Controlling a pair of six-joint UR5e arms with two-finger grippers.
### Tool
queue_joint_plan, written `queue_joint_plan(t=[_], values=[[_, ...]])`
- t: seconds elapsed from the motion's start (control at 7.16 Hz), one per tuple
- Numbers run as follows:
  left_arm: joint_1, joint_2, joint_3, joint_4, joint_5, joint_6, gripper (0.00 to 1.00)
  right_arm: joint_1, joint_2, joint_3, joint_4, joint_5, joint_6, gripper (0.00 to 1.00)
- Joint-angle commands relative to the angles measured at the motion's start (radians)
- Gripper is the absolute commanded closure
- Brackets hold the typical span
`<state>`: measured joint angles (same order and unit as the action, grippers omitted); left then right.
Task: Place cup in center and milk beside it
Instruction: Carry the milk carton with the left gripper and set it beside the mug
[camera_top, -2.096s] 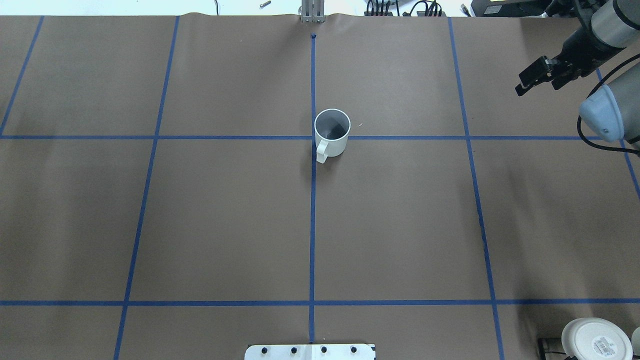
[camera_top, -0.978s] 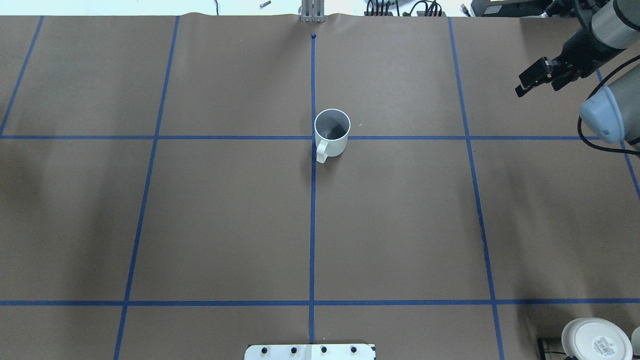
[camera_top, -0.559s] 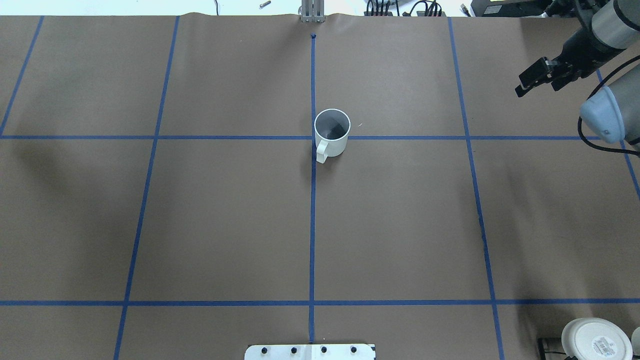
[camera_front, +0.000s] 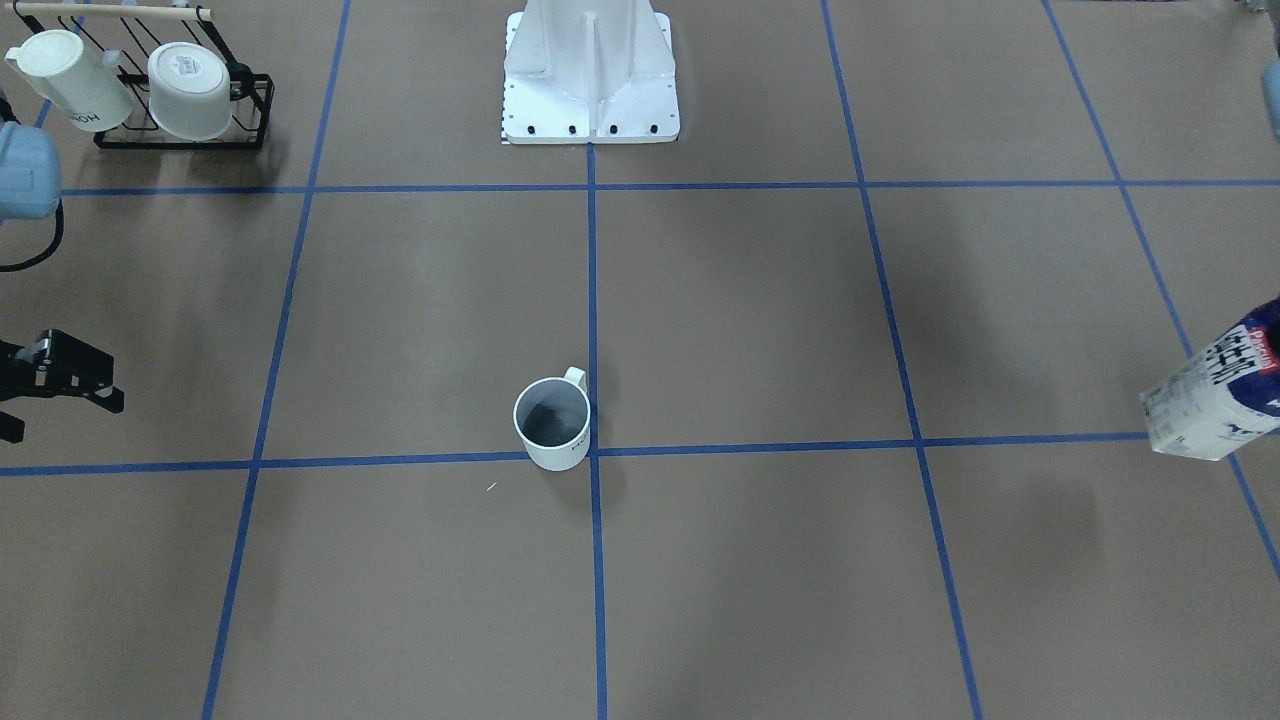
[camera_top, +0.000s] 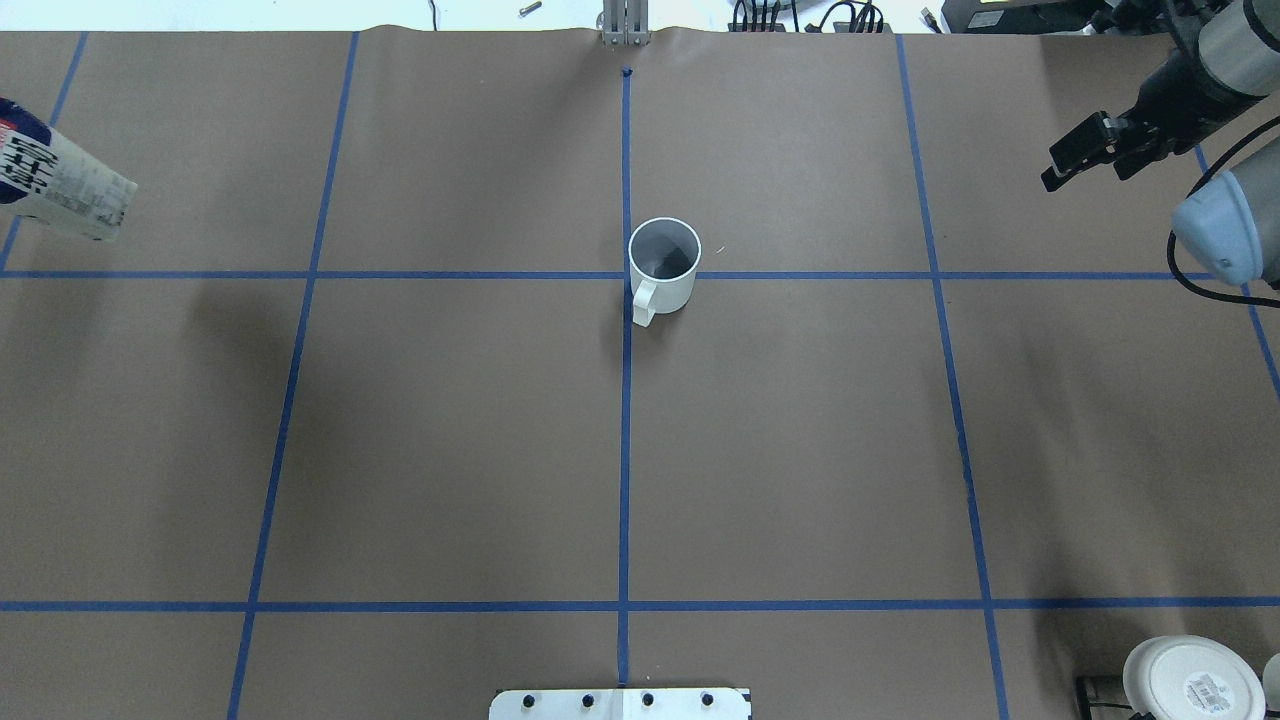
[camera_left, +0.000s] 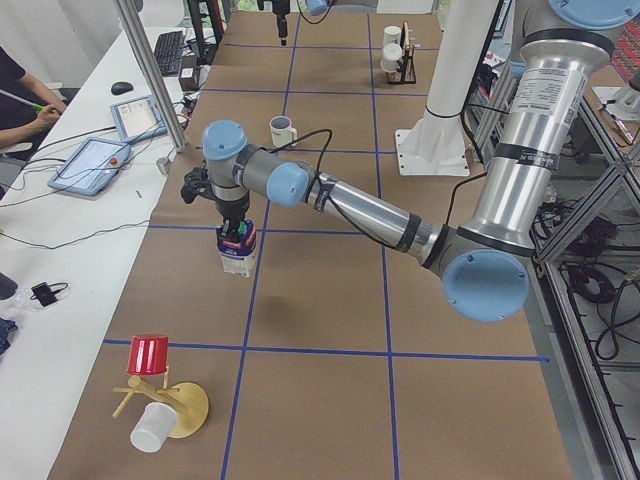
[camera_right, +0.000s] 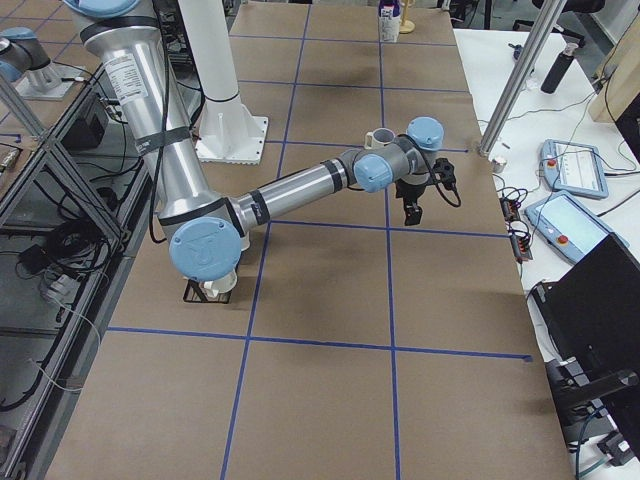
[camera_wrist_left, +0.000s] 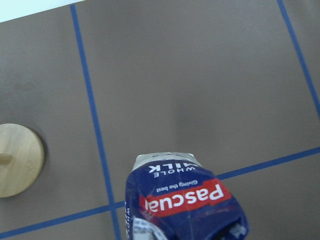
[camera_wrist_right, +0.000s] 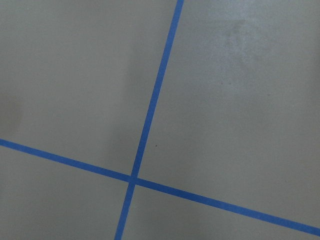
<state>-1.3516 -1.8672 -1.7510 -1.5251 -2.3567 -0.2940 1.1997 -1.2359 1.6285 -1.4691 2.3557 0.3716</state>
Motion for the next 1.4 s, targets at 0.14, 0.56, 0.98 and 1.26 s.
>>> queue_joint_plan(t=[0.14, 0.56, 0.98, 1.26], values=[[0.21, -0.238, -0.012, 0.132, 0.005, -0.337, 1.0, 0.009, -0.013, 0.001, 0.006, 0.0, -0.006, 0.01], [0.377, -0.38, 0.025, 0.132, 0.112, -0.548, 1.0, 0.011, -0.013, 0.001, 0.007, 0.0, -0.005, 0.01], [0.514, -0.585, 0.172, 0.125, 0.198, -0.706, 1.0, 0.009, -0.01, -0.002, 0.007, 0.0, -0.008, 0.01], [0.552, -0.677, 0.272, 0.117, 0.221, -0.714, 1.0, 0.009, -0.011, -0.001, 0.007, 0.002, -0.013, 0.0]])
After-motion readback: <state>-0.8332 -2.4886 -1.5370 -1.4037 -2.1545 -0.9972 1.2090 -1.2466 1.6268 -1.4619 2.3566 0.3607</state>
